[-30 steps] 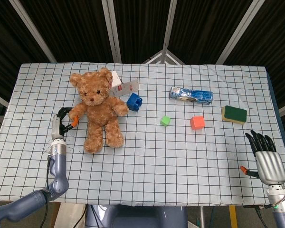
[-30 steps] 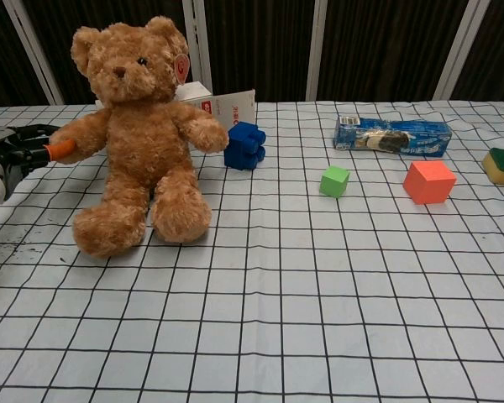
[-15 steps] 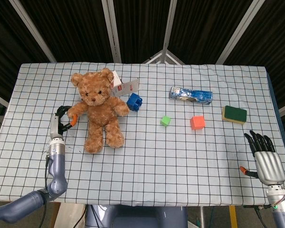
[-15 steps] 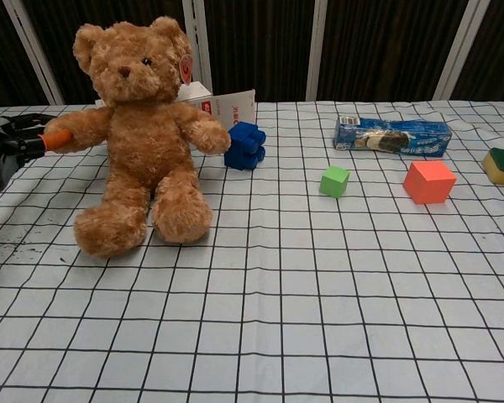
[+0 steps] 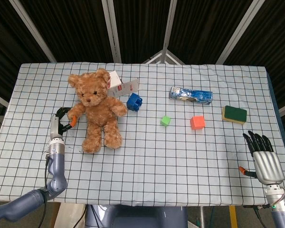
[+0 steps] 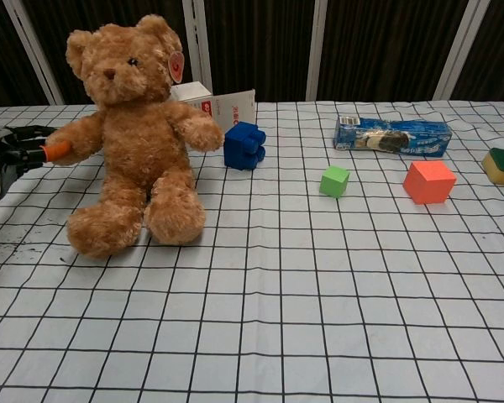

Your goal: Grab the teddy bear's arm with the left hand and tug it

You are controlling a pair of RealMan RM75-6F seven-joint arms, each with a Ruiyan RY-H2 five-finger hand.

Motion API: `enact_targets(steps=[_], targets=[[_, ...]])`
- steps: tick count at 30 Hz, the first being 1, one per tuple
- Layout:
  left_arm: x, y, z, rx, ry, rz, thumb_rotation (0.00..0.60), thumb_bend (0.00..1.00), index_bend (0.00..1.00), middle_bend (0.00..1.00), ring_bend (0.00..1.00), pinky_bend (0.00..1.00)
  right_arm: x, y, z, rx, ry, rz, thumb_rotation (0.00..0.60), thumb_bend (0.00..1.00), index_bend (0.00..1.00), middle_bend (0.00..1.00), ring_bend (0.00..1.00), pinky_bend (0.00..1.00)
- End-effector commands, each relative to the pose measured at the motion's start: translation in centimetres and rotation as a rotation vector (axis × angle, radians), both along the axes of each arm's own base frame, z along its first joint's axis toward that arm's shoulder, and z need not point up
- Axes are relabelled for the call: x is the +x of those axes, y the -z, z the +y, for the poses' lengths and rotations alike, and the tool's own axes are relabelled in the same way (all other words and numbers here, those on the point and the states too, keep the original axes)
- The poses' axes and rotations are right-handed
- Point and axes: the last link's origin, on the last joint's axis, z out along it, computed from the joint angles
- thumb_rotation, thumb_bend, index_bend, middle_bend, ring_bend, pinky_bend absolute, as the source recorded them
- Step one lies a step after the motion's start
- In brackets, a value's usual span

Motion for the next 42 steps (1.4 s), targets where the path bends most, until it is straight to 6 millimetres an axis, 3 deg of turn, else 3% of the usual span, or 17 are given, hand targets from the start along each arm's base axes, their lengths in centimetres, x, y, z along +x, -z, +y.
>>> enact_targets(steps=[1, 6, 17, 29, 42], targets=[[1.3, -1.0, -0.2, 0.028, 0.033, -0.004, 0.600, 0.61, 0.40, 0.38, 0.00, 0.00, 0.0, 0.0, 0.0, 0.000, -0.001, 0.000, 0.600, 0.10, 0.00, 0.00, 0.00, 0.00], [1.1, -1.1, -0.5, 0.023, 0.033, 0.016, 0.600, 0.62, 0.41, 0.38, 0.00, 0.00, 0.0, 0.0, 0.0, 0.000, -0.002, 0.000, 0.600, 0.10, 0.00, 0.00, 0.00, 0.00], [-1.7, 0.2, -0.4, -0.025, -0.038, 0.086, 0.600, 0.63, 0.41, 0.37, 0.00, 0.00, 0.0, 0.1, -0.1, 0.005, 0.006, 0.000, 0.600, 0.10, 0.00, 0.00, 0.00, 0.00], [0.9, -0.5, -0.4, 0.029, 0.037, 0.066, 0.600, 0.63, 0.41, 0.37, 0.00, 0.00, 0.0, 0.1, 0.0, 0.005, 0.003, 0.001, 0.600, 0.10, 0.00, 0.00, 0.00, 0.00], [-1.6, 0.7, -0.3, -0.018, -0.013, 0.135, 0.600, 0.63, 0.40, 0.37, 0.00, 0.00, 0.1, 0.2, 0.0, 0.011, 0.005, 0.006, 0.600, 0.10, 0.00, 0.00, 0.00, 0.00]])
